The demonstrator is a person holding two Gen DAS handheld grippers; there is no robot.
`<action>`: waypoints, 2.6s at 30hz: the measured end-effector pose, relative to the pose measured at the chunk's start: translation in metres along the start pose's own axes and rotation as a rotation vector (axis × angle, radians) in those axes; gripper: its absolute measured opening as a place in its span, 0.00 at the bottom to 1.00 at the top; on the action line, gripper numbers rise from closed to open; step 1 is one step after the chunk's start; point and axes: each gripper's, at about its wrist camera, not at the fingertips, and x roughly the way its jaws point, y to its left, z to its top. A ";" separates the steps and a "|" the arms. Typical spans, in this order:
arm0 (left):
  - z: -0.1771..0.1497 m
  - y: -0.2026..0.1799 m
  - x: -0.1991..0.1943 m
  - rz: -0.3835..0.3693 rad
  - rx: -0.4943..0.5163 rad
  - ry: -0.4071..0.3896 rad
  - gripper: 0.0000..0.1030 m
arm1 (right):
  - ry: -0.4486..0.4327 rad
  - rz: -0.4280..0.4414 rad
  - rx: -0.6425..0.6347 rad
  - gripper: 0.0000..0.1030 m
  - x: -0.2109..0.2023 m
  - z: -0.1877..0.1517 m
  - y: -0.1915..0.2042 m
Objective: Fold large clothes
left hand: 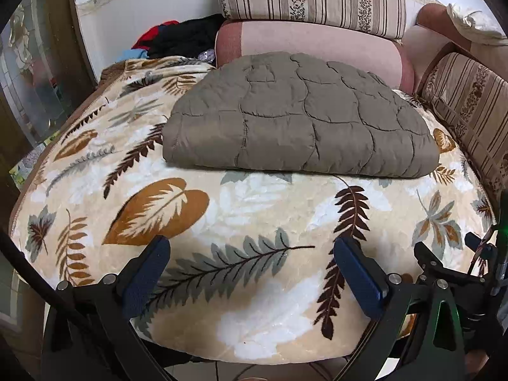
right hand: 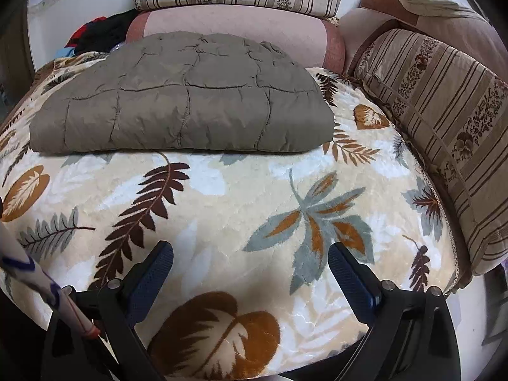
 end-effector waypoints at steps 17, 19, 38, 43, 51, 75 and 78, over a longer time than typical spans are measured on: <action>-0.003 -0.004 0.008 0.005 0.028 0.016 0.99 | 0.019 -0.044 -0.030 0.97 0.004 -0.002 0.002; -0.004 -0.005 0.009 0.004 0.031 0.021 0.99 | 0.020 -0.043 -0.034 0.97 0.005 -0.002 0.003; -0.004 -0.007 0.013 -0.014 0.031 0.038 0.99 | 0.036 -0.043 -0.049 0.97 0.009 -0.004 0.004; -0.004 -0.008 0.015 -0.013 0.032 0.044 0.99 | 0.031 -0.033 -0.031 0.97 0.008 -0.003 0.001; -0.006 -0.007 0.019 -0.015 0.035 0.046 0.99 | 0.022 -0.033 -0.020 0.97 0.008 -0.001 -0.002; -0.012 -0.007 0.030 -0.037 0.032 0.100 0.99 | 0.048 0.010 -0.011 0.97 0.012 -0.004 0.001; -0.012 -0.008 0.030 -0.038 0.034 0.098 0.99 | 0.060 0.020 -0.005 0.97 0.014 -0.004 0.001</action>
